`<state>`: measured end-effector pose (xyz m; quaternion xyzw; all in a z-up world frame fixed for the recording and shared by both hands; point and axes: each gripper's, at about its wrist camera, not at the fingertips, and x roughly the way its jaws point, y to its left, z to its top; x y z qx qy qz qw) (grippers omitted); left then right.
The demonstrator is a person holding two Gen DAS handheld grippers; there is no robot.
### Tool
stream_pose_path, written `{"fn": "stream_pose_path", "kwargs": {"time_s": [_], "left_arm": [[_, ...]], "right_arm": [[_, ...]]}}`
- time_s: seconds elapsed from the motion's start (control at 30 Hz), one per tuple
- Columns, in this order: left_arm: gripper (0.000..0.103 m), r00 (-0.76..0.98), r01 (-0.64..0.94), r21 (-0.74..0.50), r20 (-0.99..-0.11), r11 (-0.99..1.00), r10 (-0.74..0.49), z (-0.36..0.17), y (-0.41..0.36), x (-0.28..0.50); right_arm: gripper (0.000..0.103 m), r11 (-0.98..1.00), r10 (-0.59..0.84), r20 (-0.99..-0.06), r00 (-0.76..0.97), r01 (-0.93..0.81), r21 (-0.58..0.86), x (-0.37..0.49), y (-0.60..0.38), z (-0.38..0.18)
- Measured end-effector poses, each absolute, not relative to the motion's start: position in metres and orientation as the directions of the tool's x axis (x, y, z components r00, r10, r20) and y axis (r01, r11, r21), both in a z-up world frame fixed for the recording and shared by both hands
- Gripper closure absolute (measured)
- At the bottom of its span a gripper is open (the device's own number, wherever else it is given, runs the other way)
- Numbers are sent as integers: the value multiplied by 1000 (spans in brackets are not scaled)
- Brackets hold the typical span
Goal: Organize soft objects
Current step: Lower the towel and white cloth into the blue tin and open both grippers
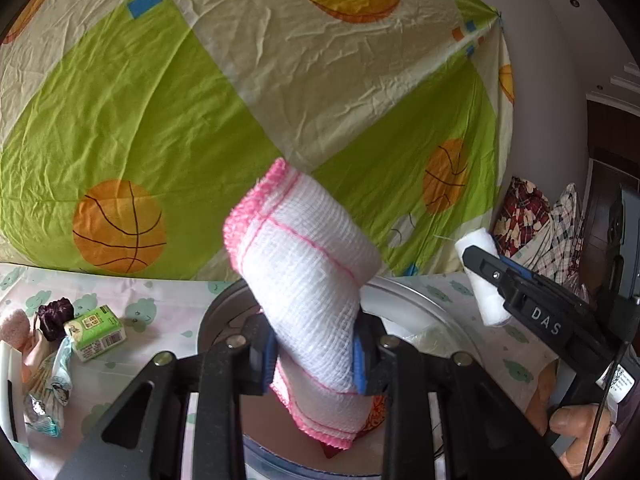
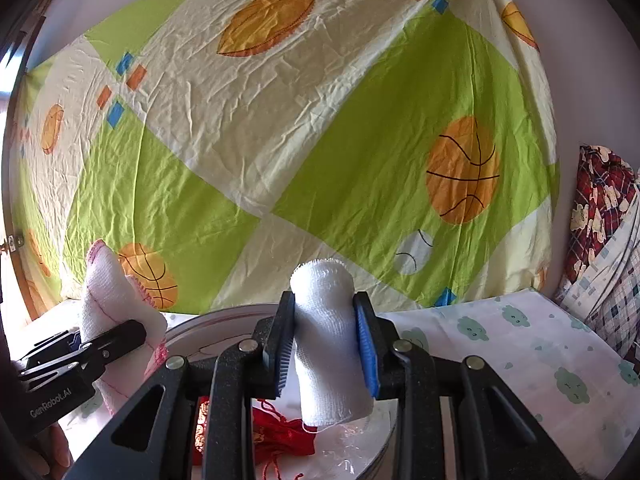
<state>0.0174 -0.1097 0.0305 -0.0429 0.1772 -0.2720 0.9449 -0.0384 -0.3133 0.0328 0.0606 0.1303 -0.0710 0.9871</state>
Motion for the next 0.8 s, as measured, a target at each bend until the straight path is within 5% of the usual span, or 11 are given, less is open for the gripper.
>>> {"fn": "stream_pose_path", "kwargs": {"time_s": [0.8], "left_arm": [[76, 760, 449, -123, -468, 885, -450, -9, -140, 54]], "right_arm": [[72, 989, -110, -417, 902, 143, 49, 4, -305, -11]]}}
